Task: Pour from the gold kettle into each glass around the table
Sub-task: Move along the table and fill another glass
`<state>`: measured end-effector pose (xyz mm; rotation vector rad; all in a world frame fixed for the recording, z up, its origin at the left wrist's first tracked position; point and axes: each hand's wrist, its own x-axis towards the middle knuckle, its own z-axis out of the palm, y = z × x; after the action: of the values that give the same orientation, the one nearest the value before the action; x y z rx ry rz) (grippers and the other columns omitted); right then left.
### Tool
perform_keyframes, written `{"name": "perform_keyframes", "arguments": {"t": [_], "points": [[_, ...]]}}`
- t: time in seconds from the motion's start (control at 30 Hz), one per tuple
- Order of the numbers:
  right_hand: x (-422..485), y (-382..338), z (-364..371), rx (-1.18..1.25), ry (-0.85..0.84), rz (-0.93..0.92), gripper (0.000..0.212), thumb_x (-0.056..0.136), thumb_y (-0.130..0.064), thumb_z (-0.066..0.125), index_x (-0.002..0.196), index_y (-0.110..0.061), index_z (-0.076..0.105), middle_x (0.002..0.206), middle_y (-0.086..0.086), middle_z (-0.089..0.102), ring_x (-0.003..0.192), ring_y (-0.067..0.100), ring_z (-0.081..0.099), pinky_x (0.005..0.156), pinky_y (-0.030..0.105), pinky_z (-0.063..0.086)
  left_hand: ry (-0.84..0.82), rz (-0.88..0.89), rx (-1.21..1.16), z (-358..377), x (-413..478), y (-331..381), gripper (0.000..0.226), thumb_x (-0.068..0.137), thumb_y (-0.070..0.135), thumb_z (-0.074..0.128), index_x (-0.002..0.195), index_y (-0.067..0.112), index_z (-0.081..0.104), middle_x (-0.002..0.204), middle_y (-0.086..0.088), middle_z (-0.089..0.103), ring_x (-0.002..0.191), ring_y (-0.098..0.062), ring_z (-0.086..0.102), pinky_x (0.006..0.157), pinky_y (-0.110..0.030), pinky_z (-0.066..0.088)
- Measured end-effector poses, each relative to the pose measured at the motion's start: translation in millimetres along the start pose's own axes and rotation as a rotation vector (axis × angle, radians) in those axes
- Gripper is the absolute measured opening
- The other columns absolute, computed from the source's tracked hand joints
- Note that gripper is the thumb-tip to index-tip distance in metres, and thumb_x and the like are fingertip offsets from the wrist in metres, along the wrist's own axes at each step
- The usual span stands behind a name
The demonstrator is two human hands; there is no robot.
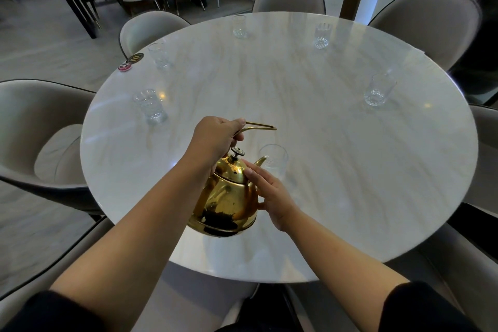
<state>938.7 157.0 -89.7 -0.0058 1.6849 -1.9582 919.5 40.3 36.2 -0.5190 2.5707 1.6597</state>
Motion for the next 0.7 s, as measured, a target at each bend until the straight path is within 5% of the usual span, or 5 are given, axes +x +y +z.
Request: {"name": "perform_keyframes", "arguments": {"t": [0.7], "points": [[-1.6, -2.4, 0.0, 0.010, 0.011, 0.012, 0.053, 0.075, -0.056, 0.057, 0.126, -0.041, 0.059, 0.123, -0.010, 0.062, 0.119, 0.021, 0.051, 0.074, 0.030, 0.049, -0.004, 0.008, 0.004, -1.0, -0.5, 2.1, 0.041, 0.094, 0.031, 0.054, 0.059, 0.009, 0.059, 0.052, -0.001, 0.046, 0.048, -0.012, 0.036, 0.049, -0.021, 0.032]]}}
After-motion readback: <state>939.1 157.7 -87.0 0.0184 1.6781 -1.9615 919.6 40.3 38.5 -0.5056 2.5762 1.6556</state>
